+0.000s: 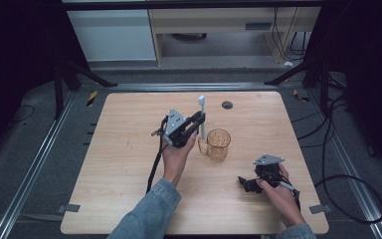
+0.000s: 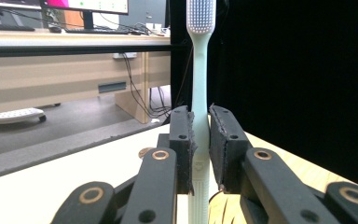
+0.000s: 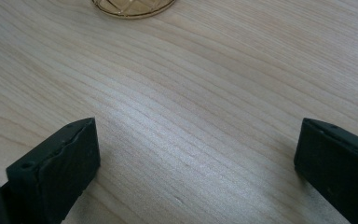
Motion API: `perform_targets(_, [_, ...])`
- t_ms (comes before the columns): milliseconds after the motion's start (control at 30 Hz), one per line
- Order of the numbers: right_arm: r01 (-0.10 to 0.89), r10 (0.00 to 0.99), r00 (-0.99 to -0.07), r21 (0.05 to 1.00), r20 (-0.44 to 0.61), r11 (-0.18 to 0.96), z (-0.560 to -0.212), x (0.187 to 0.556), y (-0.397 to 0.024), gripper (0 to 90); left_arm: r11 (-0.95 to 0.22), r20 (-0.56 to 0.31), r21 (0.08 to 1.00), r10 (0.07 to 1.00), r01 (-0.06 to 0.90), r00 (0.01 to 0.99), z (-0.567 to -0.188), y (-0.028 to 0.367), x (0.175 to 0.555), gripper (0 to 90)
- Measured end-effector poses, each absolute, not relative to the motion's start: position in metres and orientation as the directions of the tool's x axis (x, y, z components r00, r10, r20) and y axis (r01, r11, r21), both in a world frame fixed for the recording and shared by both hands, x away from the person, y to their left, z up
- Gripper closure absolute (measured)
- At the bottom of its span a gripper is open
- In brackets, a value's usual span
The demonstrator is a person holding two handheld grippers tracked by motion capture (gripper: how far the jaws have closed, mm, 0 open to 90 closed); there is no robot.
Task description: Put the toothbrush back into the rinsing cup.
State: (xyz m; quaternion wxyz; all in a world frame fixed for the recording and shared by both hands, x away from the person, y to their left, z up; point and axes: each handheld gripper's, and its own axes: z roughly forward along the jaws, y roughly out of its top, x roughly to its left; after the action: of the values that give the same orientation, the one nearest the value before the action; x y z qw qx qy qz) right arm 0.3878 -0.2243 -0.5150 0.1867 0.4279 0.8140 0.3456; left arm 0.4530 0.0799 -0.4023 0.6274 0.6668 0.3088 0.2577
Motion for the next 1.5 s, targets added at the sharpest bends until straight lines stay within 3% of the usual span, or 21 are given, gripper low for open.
perform_targets(1500, [0.563, 0.822, -0.570, 0.724, -0.010, 0.399, -0.515, 0.388, -0.224, 0.5, -0.004, -0.078, 0.993, 0.735, 0.120, 0.673, -0.446, 0.086, 0.450, 79.0])
